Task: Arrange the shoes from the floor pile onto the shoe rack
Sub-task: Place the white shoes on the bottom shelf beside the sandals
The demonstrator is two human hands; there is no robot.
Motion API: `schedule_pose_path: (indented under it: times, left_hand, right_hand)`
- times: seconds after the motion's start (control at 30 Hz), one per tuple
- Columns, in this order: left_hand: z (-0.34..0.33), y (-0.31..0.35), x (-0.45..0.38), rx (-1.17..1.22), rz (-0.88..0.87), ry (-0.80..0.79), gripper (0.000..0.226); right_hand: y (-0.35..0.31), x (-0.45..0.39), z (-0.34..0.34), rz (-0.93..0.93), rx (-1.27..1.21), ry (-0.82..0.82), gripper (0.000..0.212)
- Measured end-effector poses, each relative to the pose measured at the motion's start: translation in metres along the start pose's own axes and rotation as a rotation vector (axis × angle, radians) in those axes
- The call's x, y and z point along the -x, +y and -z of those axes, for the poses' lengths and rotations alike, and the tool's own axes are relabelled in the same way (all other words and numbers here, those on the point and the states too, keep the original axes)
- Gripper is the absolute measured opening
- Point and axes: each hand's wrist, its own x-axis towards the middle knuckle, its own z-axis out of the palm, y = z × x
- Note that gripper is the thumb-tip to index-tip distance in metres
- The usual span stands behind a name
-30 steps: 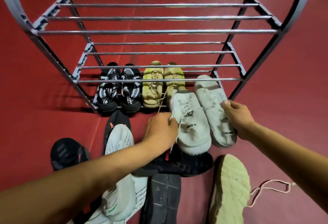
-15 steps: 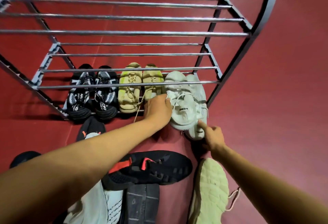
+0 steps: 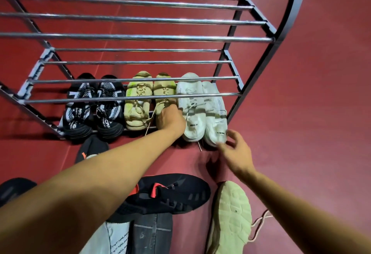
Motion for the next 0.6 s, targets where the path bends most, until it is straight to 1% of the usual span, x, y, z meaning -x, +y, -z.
schedule_pose_path:
  times: [0.07,0.1,0.13,0.17,0.23,0.27,0.3,0.33,0.37,0.43,0.47,0.53,0.6]
  left_hand:
    - [-0.007,-0.007,0.008,-0.08,-0.144,-0.017,0.034]
    - [-0.011,-0.011,0.014,-0.127,-0.23,-0.031,0.042]
    - [-0.014,-0.015,0.019,-0.184,-0.321,-0.042,0.051]
    - [-0.017,-0.019,0.024,-0.242,-0.41,-0.056,0.062]
    - [-0.021,-0.026,0.028,-0.352,-0.521,-0.107,0.078]
    - [-0.022,-0.029,0.027,-0.41,-0.548,-0.124,0.081]
    - [-0.022,-0.032,0.025,-0.465,-0.576,-0.127,0.079]
    - [-0.023,-0.034,0.022,-0.494,-0.602,-0.112,0.071]
    - [-0.022,-0.034,0.019,-0.475,-0.631,-0.073,0.058]
    - [-0.016,-0.031,0.009,-0.341,-0.653,0.035,0.027]
    - [-0.013,-0.026,0.004,-0.299,-0.633,0.074,0.019]
    - [-0.008,-0.012,-0.002,-0.294,-0.572,0.081,0.019]
    - [-0.006,-0.001,-0.004,-0.319,-0.532,-0.008,0.028]
  right_hand:
    - [0.015,0.009,-0.009,0.101,0.262,-0.169,0.108]
    - [0.017,0.007,-0.012,0.118,0.363,-0.198,0.12]
    - [0.013,0.003,-0.015,0.11,0.403,-0.179,0.119]
    - [0.007,-0.004,-0.016,0.084,0.385,-0.127,0.104]
    - [-0.01,-0.017,-0.016,0.067,0.325,-0.003,0.062]
    - [-0.017,-0.023,-0.014,0.071,0.304,0.05,0.049]
    - [-0.023,-0.027,-0.011,0.08,0.275,0.096,0.042]
    - [-0.029,-0.03,-0.008,0.09,0.232,0.134,0.04]
    - [-0.033,-0.032,-0.006,0.099,0.184,0.148,0.041]
    - [-0.04,-0.032,-0.004,0.101,0.143,0.117,0.052]
    - [-0.04,-0.032,-0.005,0.101,0.14,0.087,0.059]
    - [-0.033,-0.033,-0.008,0.099,0.154,0.029,0.064]
    - [-0.024,-0.03,-0.012,0.125,0.165,-0.001,0.069]
